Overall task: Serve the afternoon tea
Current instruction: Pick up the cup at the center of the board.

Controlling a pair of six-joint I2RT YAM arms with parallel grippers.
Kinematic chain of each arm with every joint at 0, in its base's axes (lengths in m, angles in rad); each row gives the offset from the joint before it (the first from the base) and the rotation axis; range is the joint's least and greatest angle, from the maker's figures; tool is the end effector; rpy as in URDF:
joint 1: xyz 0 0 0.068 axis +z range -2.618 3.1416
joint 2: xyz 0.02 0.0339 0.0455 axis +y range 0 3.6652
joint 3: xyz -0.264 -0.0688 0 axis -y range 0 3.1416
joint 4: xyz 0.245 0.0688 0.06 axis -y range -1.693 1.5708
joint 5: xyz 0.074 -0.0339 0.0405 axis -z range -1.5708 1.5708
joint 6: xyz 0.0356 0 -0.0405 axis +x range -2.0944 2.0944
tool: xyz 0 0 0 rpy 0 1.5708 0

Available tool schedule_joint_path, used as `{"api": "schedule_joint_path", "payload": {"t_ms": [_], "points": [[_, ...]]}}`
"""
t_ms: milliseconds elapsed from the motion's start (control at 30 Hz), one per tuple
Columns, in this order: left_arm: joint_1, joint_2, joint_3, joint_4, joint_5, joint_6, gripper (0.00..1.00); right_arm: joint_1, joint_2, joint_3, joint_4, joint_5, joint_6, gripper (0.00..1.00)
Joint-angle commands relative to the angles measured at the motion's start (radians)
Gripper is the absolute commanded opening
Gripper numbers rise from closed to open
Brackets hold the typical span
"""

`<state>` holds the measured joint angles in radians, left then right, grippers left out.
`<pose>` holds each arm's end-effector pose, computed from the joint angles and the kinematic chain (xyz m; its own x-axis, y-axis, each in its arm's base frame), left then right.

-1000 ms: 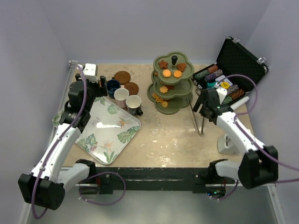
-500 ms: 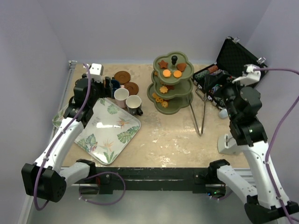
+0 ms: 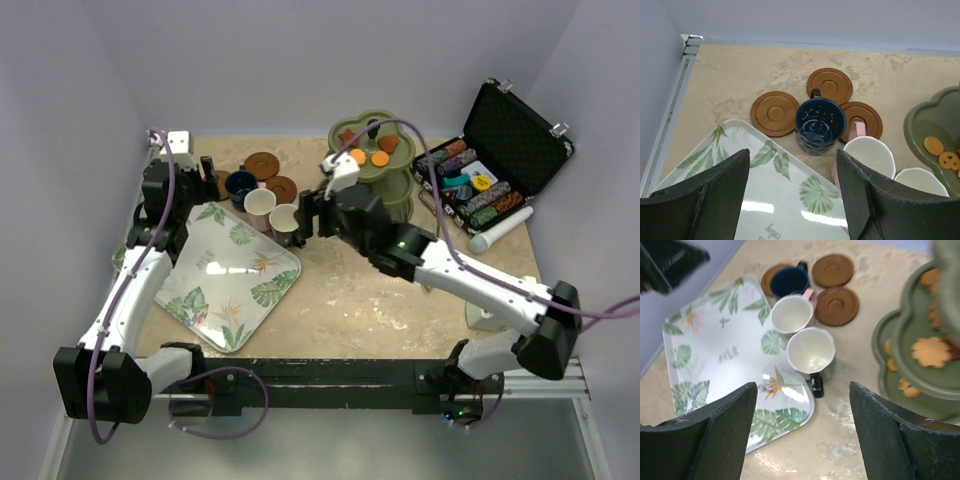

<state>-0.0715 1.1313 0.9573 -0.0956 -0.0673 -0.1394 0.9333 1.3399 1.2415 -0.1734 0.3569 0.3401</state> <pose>0.2644 -0.0165 0.3399 -0.2640 -0.1201 -0.9570 -0.0304 0.9928 -0.1162 0.1961 0.2439 0.3773 -0.3350 0.0729 -0.9394 -0.4677 0.8527 0.2329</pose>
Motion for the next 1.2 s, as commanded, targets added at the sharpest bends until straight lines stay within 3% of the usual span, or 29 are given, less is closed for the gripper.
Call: {"api": "schedule_joint_path", "payload": {"t_ms": [0,167,267,400,533,633,767,1033,1167], "points": [[0.004,-0.033,-0.006,0.045,-0.074,-0.012,0.74,0.050,0.163,0.111,-0.012,0.057,-0.023,0.76],[0.004,-0.031,-0.011,0.051,-0.078,-0.012,0.75,0.050,0.324,0.208,0.043,-0.024,-0.078,0.66],[0.009,-0.028,-0.026,0.071,-0.097,-0.006,0.75,0.052,0.421,0.312,0.045,-0.053,-0.128,0.66],[0.106,0.106,0.007,0.042,-0.010,-0.058,0.70,0.050,0.541,0.470,-0.006,-0.033,-0.139,0.63],[0.116,0.197,0.054,0.060,0.030,-0.052,0.68,0.045,0.574,0.495,0.064,-0.070,-0.154,0.66],[0.116,0.263,0.087,0.059,0.133,-0.068,0.66,0.016,0.663,0.623,0.009,-0.055,-0.154,0.70],[0.118,0.321,0.130,0.063,0.132,-0.094,0.67,-0.030,0.761,0.742,-0.017,-0.067,-0.167,0.74],[0.116,0.490,0.281,0.039,0.161,-0.109,0.67,-0.119,0.958,0.932,0.000,-0.151,-0.139,0.75],[0.114,0.542,0.314,0.054,0.224,-0.112,0.72,-0.122,1.045,1.073,-0.040,-0.189,-0.170,0.75]]}}
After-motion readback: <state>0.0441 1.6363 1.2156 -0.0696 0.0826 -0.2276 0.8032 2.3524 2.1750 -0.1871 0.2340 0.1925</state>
